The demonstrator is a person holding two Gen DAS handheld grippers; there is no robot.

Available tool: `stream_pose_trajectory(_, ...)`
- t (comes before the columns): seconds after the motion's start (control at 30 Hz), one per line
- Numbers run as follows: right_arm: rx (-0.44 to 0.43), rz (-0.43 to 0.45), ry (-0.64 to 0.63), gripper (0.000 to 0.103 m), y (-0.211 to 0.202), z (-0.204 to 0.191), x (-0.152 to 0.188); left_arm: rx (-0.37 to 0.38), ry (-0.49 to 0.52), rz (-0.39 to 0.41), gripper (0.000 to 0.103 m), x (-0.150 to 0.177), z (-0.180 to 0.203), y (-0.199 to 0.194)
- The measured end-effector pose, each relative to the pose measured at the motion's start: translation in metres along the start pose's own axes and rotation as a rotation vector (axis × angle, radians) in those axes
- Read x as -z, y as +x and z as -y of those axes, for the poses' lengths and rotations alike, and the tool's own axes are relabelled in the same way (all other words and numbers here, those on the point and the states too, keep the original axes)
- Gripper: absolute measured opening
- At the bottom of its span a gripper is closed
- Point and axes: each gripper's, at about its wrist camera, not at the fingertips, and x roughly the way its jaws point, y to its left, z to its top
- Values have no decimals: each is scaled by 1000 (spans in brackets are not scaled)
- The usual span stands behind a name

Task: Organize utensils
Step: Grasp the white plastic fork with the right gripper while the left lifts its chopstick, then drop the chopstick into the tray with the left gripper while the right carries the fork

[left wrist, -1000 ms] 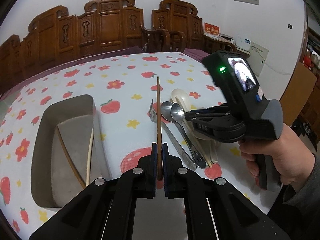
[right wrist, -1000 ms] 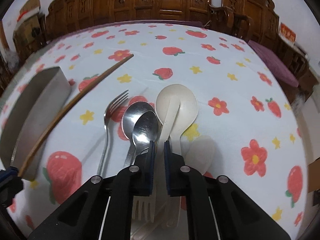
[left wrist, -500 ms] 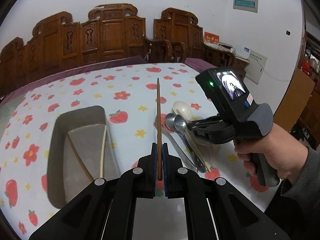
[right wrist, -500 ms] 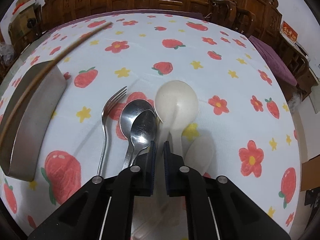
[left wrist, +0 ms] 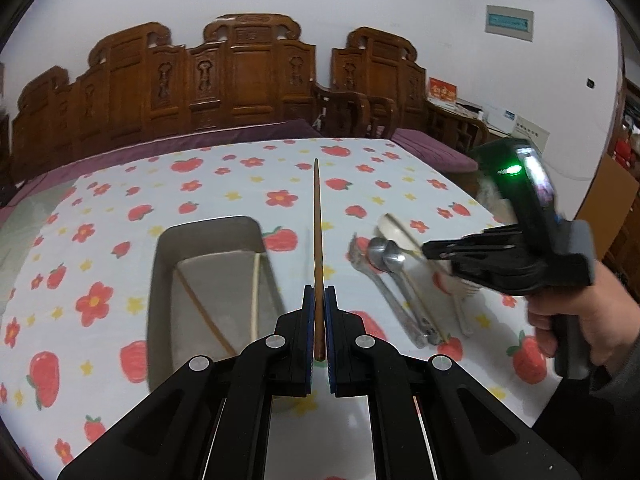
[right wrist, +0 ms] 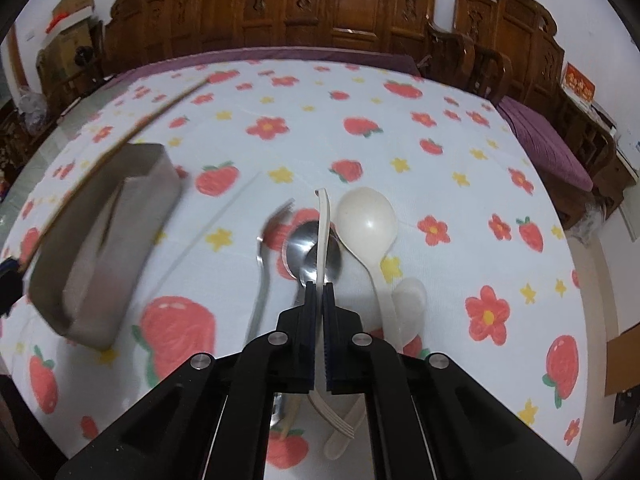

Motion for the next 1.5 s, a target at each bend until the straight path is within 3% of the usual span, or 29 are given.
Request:
stream_pose_trajectory(0.53, -95, 79, -90, 4, -42, -51, -11, -86, -123, -78, 4, 10, -73, -5)
stream_pose_trajectory(1.03, -172, 100, -139, 4, -51, -92, -19, -113, -135, -117, 4, 11, -80, 17)
stream_pose_trajectory(1.5, -261, 93, -143, 4, -43, -129, -30, -186, -160, -55, 41, -2, -109, -11)
